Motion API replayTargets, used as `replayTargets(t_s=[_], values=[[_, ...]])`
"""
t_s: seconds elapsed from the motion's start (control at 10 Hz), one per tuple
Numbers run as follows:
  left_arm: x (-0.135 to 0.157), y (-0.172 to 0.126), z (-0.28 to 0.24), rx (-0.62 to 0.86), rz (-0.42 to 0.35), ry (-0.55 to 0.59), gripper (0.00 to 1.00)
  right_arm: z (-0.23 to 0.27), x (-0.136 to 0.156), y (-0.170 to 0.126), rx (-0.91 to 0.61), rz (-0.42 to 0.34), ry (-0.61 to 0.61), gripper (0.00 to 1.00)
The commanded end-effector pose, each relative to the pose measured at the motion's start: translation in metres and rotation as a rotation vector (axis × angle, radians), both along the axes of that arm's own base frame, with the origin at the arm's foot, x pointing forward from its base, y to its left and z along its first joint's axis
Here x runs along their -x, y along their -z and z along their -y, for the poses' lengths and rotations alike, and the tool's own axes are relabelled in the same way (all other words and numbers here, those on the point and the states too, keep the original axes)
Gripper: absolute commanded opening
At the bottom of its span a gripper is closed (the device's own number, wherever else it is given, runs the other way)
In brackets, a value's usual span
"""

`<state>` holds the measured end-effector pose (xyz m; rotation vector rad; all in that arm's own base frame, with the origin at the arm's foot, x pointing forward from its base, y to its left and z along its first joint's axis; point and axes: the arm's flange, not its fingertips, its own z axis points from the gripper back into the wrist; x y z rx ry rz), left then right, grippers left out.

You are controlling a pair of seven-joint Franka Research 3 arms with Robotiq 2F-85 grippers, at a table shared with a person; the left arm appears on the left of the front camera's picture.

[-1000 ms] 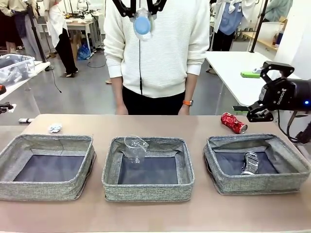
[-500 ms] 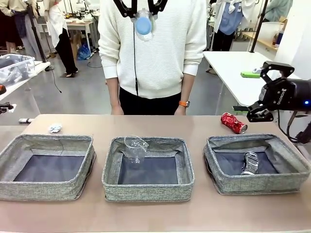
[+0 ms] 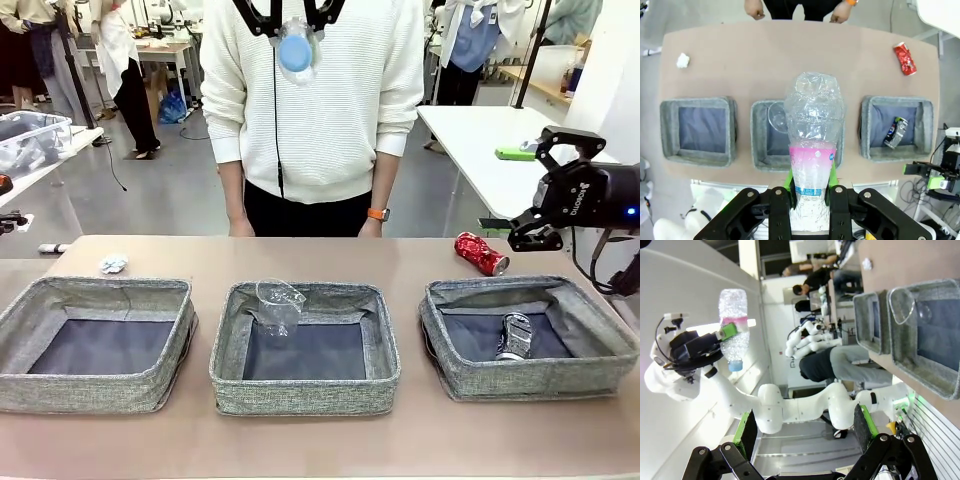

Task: Sort the waste into the appropriate baskets.
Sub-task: Place the picked waste into the Fabric basket indicated by the person.

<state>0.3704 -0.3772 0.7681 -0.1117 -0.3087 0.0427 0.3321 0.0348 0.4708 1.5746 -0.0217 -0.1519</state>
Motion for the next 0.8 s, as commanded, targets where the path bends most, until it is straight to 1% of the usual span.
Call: replayTargets(t_s=[0.0, 0.7], values=[[0.0013, -0.001, -0.0015, -0.006, -0.003, -0.002, 0.23, -0.001, -0.0006, -0.0005, -0.015, 0.02, 0.001, 1.0], [0.0013, -0.001, -0.0015, -0.006, -0.003, -0.002, 0.23, -0.001, -0.0006, -0.0005, -0.015, 0.02, 0.001, 1.0]])
